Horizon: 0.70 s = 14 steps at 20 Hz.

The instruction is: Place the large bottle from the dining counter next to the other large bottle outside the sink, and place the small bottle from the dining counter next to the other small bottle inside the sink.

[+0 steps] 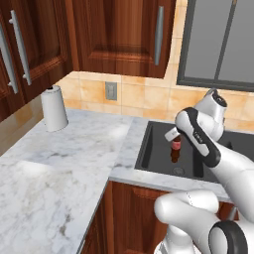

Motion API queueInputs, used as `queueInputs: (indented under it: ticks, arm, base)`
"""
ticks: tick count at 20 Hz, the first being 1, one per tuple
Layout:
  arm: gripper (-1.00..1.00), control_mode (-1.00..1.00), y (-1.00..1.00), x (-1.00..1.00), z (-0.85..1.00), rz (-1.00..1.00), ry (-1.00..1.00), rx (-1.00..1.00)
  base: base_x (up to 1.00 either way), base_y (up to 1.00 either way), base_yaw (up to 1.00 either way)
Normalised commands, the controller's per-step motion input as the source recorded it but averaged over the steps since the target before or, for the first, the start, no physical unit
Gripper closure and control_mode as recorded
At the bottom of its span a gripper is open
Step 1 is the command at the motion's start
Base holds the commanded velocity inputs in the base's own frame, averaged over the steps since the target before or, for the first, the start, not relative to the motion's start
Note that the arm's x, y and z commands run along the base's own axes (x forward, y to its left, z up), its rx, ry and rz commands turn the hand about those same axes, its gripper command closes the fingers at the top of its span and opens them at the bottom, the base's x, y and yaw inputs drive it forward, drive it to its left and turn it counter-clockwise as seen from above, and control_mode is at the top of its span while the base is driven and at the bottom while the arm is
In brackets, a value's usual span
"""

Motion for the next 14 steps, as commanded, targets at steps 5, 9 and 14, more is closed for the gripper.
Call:
queueInputs:
  ticks: [5, 9, 14]
  arm:
    - [1.00, -1.00, 0.00, 0.08, -0.22, 0.07, 0.01, 0.00]
    - [1.00, -1.00, 0.00, 0.02, -0.22, 0.08, 0.00, -0.01]
    - [1.00, -1.00, 0.00, 0.11, -0.23, 0.08, 0.00, -0.01]
  base:
    - [0.00, 0.00, 0.00]
    - [0.00, 0.00, 0.00]
    - [0.00, 0.00, 0.00]
